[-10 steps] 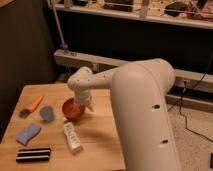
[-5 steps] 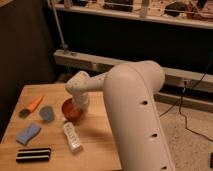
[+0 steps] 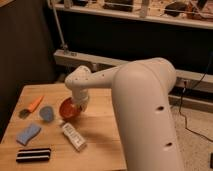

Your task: Pick up the ceramic bowl

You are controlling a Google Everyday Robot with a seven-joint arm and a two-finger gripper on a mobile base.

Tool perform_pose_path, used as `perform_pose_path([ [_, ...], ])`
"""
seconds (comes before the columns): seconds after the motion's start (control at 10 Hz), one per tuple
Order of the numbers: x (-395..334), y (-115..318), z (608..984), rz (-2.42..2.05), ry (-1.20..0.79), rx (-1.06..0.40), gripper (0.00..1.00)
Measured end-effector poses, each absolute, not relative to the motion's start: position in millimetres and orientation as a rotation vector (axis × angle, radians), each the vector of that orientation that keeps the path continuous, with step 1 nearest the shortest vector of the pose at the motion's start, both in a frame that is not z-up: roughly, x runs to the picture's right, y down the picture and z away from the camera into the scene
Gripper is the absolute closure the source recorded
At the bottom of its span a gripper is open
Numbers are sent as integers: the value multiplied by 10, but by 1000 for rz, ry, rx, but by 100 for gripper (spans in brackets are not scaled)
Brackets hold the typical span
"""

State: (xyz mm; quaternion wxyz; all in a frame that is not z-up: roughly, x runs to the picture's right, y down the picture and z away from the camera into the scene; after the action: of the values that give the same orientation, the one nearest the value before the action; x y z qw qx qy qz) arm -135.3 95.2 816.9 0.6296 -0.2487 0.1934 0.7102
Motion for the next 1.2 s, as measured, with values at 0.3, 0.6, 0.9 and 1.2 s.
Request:
perform_pose_path([
  [0.3, -1173, 721, 7809, 1631, 325, -566, 100],
  [0.6, -1010, 569, 7515, 1636, 200, -564, 100],
  [0.9, -811, 539, 7414, 1663, 157, -555, 100],
  [1.2, -832, 540, 7413, 1660, 155, -557, 100],
])
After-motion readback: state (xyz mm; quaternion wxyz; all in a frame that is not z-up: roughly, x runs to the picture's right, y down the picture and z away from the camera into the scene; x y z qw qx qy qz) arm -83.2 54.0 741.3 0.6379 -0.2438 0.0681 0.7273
